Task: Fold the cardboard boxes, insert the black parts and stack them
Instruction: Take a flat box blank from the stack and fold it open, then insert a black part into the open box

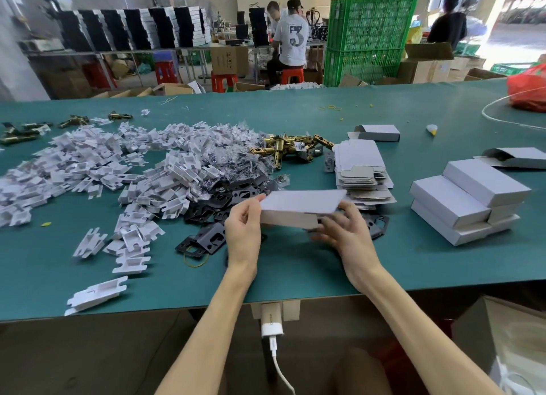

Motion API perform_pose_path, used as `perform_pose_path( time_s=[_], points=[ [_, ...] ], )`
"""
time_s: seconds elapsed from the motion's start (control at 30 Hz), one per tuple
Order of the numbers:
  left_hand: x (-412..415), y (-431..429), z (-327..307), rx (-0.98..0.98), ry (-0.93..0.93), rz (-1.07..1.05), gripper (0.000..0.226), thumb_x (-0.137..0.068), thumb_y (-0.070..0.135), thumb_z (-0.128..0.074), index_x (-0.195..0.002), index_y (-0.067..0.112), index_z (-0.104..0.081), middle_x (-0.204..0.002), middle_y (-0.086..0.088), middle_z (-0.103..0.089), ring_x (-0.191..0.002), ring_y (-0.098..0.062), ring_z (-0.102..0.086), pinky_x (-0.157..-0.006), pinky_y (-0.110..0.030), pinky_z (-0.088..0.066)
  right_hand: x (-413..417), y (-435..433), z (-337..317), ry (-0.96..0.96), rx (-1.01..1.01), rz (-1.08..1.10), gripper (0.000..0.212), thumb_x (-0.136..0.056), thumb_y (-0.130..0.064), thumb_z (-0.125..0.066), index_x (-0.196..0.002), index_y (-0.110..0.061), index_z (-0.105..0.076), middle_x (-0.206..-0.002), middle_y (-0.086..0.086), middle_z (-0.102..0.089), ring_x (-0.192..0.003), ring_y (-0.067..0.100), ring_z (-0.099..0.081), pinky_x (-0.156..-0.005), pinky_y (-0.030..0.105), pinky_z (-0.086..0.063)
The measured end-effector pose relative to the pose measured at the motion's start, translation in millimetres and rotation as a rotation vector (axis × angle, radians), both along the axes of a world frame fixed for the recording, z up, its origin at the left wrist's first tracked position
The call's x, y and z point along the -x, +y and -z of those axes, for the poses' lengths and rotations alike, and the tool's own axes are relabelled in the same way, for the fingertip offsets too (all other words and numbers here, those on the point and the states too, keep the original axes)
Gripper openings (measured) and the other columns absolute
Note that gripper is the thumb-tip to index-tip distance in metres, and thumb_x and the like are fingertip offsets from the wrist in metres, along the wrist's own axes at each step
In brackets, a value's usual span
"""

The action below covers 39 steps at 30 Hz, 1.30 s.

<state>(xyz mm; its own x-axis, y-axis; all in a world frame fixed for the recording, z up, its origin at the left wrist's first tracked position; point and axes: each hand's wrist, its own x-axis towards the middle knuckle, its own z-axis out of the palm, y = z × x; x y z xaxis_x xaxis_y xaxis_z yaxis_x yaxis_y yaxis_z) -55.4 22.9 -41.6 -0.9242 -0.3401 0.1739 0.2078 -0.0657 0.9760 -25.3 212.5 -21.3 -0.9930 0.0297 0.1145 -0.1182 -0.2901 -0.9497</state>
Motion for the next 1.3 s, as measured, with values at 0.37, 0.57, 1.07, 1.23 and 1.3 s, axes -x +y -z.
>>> perform_pose_path(
  time_s=[0.37,0.57,1.07,1.23,1.3],
  points=[
    [-11,10,-9,0.216,0.097,0.338,0.048,-0.103,0.052,-0.052,-0.082,0.013,-0.071,-0.075,-0.022,-0.063,-0.069,-0.024,-0.054,-0.062,-0.043,-0.042,1,-7,7,0.063,-0.083,0.005,0.032,-0.077,-0.031,-0.081,-0.104,-0.020,-0.068,-0.080,-0.003,-0.072,-0.055,0.009,-0.056,-0.052,0.024,-0.047],
    [-10,8,-9,0.118,0.125,0.439,0.035,-0.096,0.042,-0.069,-0.115,0.013,-0.074,-0.110,-0.003,-0.079,-0.102,-0.013,-0.073,-0.084,-0.021,-0.054,3,-11,7,0.081,-0.300,-0.068,0.040,-0.084,-0.041,-0.075,-0.121,-0.031,-0.065,-0.079,-0.006,-0.068,-0.055,0.012,-0.051,-0.053,0.025,-0.048],
    [-3,5,-7,-0.140,-0.020,0.095,0.036,-0.107,0.040,-0.052,-0.115,0.006,-0.052,-0.105,-0.018,-0.063,-0.079,-0.019,-0.071,-0.052,-0.037,-0.059,8,-16,19,0.079,-1.382,0.263,0.048,-0.105,-0.023,-0.047,-0.151,-0.011,-0.042,-0.155,0.002,-0.044,-0.141,0.025,-0.030,-0.116,0.036,-0.023],
    [-4,5,-9,-0.161,-0.012,0.050,0.029,-0.109,0.041,-0.049,-0.111,0.012,-0.053,-0.103,-0.012,-0.064,-0.079,-0.015,-0.071,-0.053,-0.036,-0.060,5,-18,17,0.080,-1.326,0.304,0.035,-0.103,-0.027,-0.054,-0.137,-0.016,-0.056,-0.136,0.005,-0.053,-0.123,0.027,-0.037,-0.106,0.037,-0.030],
    [-5,5,-10,-0.195,0.006,0.013,0.027,-0.110,0.041,-0.046,-0.110,0.014,-0.051,-0.102,-0.012,-0.062,-0.080,-0.019,-0.070,-0.053,-0.035,-0.059,5,-19,16,0.074,-1.295,0.304,0.033,-0.100,-0.026,-0.060,-0.131,-0.016,-0.058,-0.130,0.007,-0.053,-0.119,0.028,-0.037,-0.104,0.038,-0.031]
  ],
)
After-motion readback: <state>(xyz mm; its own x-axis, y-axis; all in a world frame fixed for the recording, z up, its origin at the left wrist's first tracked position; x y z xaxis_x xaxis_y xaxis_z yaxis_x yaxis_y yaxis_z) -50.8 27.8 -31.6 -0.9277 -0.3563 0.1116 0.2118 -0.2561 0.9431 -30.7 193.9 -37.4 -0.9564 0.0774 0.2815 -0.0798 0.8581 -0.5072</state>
